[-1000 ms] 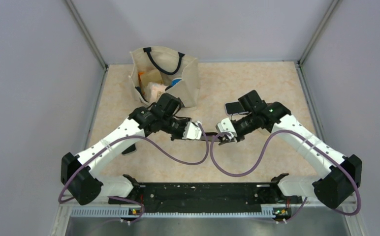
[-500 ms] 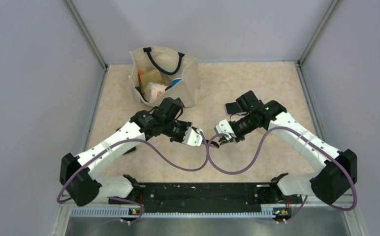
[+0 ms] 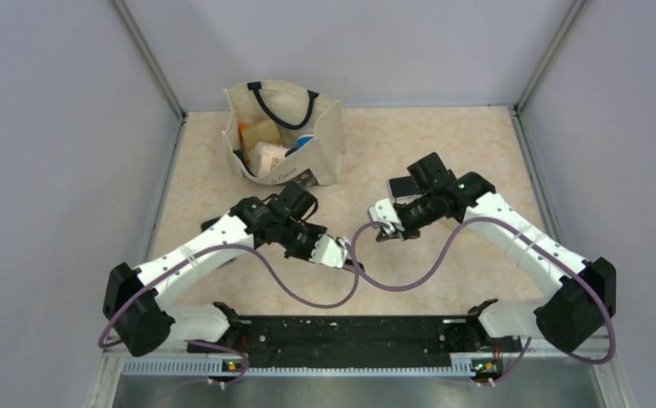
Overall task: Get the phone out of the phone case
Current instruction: Remove the phone case from the phone.
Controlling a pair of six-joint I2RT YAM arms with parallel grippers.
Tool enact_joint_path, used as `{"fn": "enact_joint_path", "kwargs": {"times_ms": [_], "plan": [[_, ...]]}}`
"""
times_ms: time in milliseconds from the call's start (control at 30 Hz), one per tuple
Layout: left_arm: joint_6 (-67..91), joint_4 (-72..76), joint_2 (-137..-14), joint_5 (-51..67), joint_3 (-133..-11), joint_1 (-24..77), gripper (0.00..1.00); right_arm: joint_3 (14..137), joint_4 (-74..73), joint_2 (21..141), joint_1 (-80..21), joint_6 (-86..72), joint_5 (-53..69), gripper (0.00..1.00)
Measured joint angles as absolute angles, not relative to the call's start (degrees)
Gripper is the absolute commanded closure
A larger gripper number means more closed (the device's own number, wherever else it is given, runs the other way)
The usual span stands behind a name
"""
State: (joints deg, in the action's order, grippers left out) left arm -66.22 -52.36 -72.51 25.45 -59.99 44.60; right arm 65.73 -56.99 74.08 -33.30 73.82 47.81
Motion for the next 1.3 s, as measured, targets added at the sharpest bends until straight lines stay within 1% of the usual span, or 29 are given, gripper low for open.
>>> {"fn": "enact_joint_path", "kwargs": {"times_ms": [67,100,167,200,333,400,567,767,1067,1200,1300], "plan": [[-64.6,-51.8,-72.5,24.8,-60.0,44.5,1.0,65.6,-54.9,74.0,-33.2,70.9,47.3,0.89],[-63.7,-51.4,-72.5,24.5,-60.0,44.3,1.0,65.6,-53.7,73.8,-33.2,69.1,47.0,0.81],[-61.8,-50.6,-72.5,24.5,-60.0,43.8,1.0,65.5,-51.4,73.3,-33.1,65.5,46.8,0.61],[-60.8,-50.1,-72.4,24.6,-60.0,43.4,1.0,65.5,-50.4,72.9,-32.9,63.4,46.9,0.54],[-56.1,-47.5,-71.3,25.4,-60.0,41.0,1.0,65.8,-47.4,72.0,-31.2,55.6,48.5,0.39],[-54.0,-46.3,-70.5,26.5,-60.0,39.8,1.0,66.2,-46.6,72.0,-29.5,51.5,50.5,0.34],[-48.2,-41.9,-67.9,28.3,-58.8,37.8,1.0,68.8,-44.4,72.1,-24.6,42.1,57.4,0.34],[-41.9,-36.9,-67.6,28.5,-57.2,37.8,1.0,69.3,-35.5,72.1,-24.1,29.2,65.7,0.37],[-35.7,-32.2,-67.6,28.8,-57.0,38.0,1.0,66.2,-16.6,75.1,-24.4,12.0,70.5,0.47],[-34.3,-31.0,-67.8,28.2,-57.0,38.4,1.0,64.4,-13.0,76.6,-25.3,8.2,70.5,0.55],[-33.7,-30.2,-68.1,27.7,-57.0,38.8,1.0,64.4,-11.2,77.5,-26.3,6.3,70.4,0.59]]}}
